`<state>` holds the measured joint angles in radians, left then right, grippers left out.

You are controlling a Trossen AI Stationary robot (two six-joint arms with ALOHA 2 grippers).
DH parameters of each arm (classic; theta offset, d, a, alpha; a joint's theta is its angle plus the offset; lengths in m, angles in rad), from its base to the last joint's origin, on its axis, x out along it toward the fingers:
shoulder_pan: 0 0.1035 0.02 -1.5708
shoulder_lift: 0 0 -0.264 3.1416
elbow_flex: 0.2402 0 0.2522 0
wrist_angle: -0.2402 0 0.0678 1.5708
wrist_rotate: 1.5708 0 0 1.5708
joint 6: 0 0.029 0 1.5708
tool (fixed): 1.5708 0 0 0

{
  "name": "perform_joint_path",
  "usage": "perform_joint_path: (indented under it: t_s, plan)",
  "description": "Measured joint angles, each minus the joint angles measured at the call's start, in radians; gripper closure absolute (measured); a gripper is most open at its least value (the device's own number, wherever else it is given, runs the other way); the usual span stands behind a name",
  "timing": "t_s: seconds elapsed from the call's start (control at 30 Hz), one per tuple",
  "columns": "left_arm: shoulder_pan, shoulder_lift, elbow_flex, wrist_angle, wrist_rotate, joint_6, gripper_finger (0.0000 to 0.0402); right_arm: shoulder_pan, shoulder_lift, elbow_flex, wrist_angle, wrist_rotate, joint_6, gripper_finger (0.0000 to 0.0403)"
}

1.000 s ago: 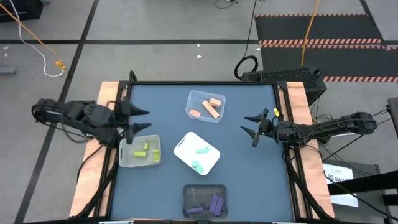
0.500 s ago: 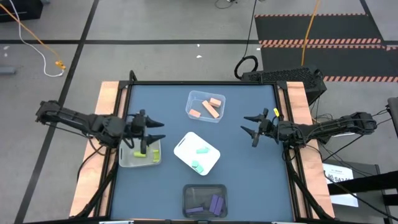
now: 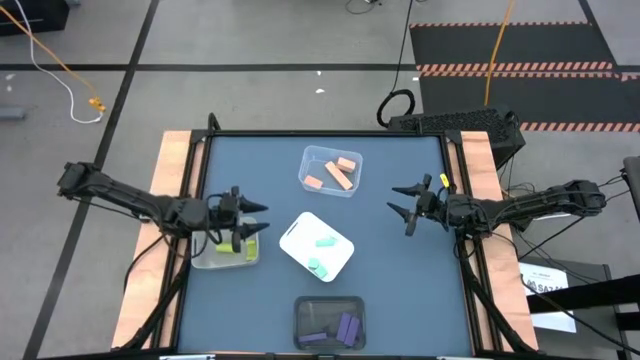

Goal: Sort & place blocks by color
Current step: Return to Home Position

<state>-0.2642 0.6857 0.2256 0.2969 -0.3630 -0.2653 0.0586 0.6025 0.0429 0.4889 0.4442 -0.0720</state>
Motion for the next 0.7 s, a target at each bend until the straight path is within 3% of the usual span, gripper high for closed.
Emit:
perform_joint_path:
  t_s: [0.37, 0.7]
  plan:
    - [0.0, 0.0, -0.12, 0.065, 0.0, -0.018, 0.0151, 0.0, 0.0, 0.0, 0.0, 0.0, 0.0, 0.019]
    - [0.0, 0.0, -0.132, 0.067, -0.001, 0.007, 0.0151, 0.0, -0.019, 0.0, 0.0, 0.0, 0.0, 0.019]
